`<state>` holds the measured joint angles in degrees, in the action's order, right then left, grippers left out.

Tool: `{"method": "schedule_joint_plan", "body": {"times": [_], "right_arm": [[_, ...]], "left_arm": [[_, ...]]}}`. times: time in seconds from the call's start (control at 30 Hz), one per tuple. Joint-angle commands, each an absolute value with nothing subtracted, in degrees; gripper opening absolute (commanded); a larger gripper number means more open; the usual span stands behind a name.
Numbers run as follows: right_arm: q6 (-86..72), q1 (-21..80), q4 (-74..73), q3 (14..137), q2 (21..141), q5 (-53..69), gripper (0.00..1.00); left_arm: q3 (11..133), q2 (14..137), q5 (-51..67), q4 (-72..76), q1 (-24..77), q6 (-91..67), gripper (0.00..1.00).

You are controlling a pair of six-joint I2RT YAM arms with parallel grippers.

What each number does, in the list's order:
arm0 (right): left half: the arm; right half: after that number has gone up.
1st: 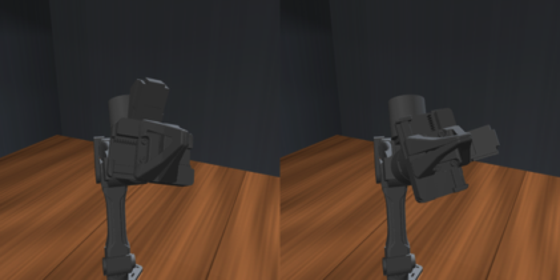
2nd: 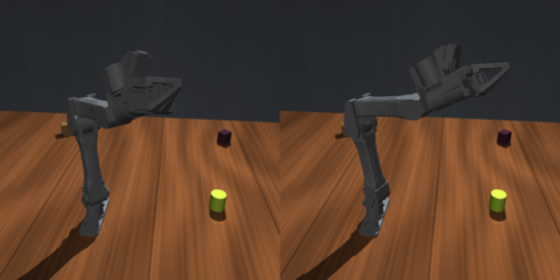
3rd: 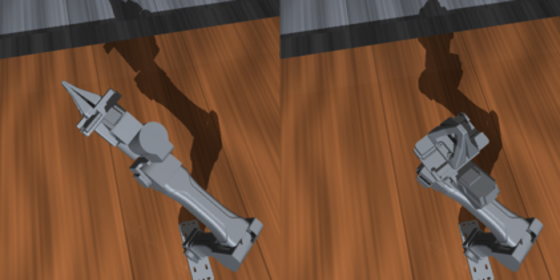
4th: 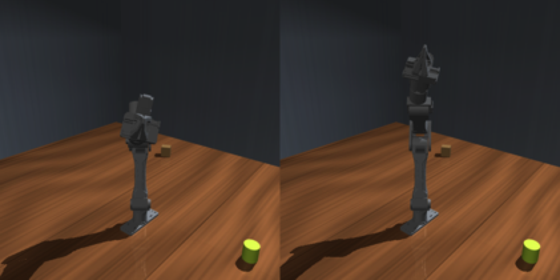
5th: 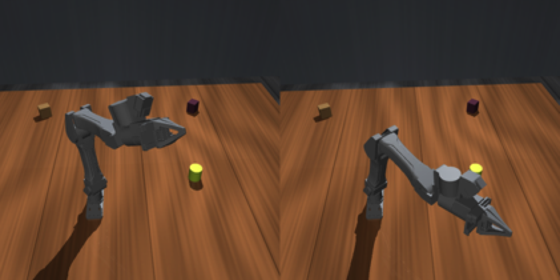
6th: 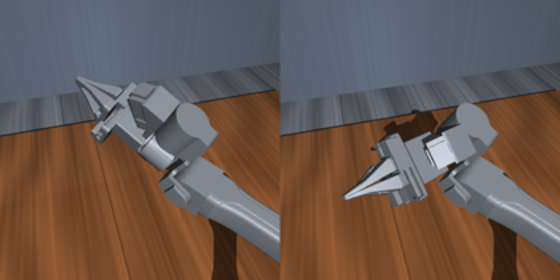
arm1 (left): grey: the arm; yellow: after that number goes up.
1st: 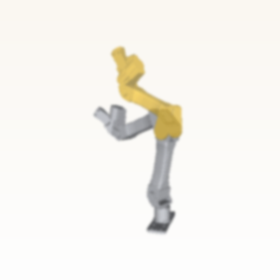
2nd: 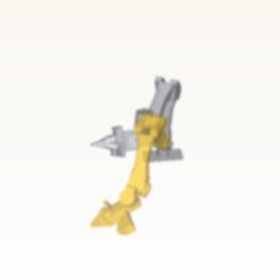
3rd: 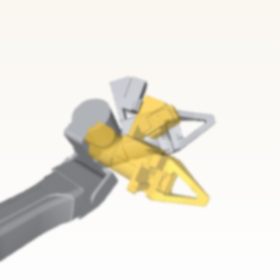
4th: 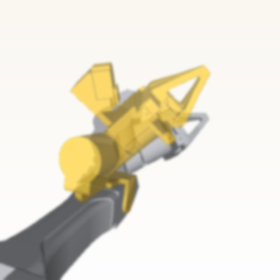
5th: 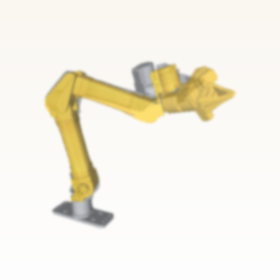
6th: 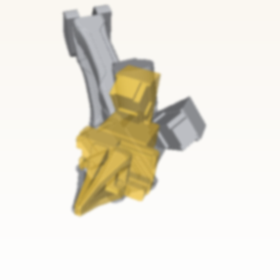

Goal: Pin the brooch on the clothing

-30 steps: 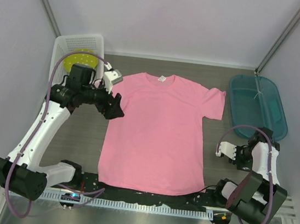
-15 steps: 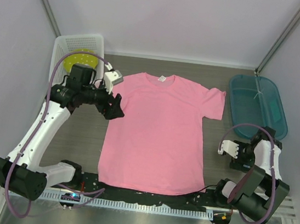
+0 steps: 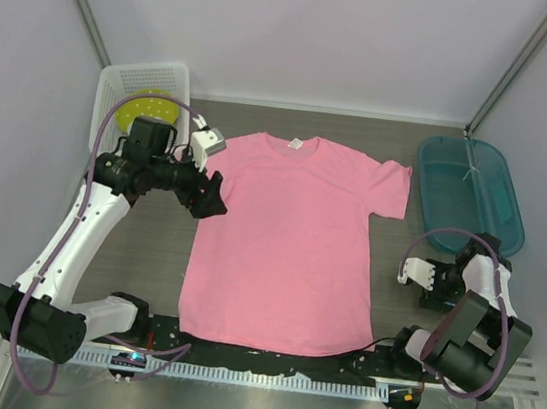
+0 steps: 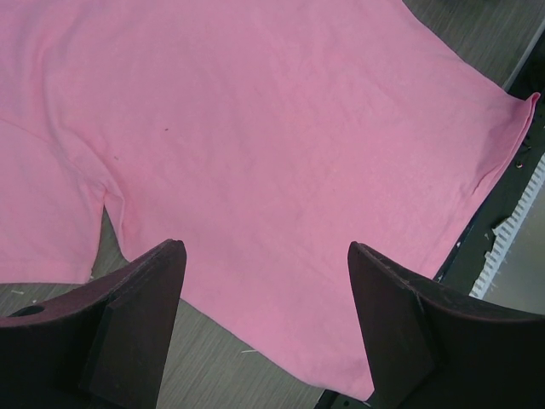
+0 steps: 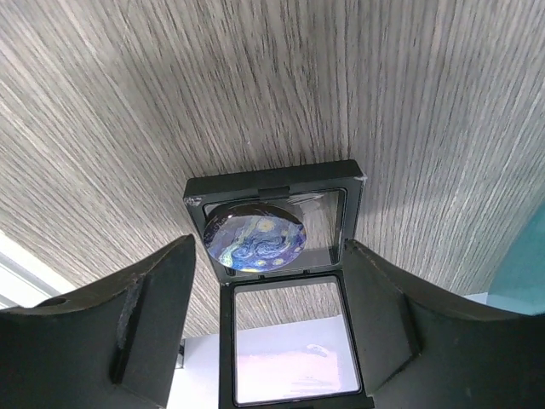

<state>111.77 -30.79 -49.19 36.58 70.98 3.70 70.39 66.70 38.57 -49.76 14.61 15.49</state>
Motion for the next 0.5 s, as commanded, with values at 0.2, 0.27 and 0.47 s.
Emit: {"method": "schedule_joint_plan", "body": {"times": [0.2,0.27,0.47], "right_arm": [[113.2,-31.1,-46.6,33.4,70.7,3.8,0.62],[112.9,-31.1,-46.5,33.3,70.8,3.8,0.58],[113.3,-31.1,-47.4,33.6,69.5,4.3,0.48]], "left_arm": [[73.2,67.0,38.1,-50.1,15.0,16.6,0.81],[73.5,67.1,38.1,-50.2,14.9,16.8,0.81],[73.6,67.2,38.0,-50.3,15.0,16.8,0.81]]}}
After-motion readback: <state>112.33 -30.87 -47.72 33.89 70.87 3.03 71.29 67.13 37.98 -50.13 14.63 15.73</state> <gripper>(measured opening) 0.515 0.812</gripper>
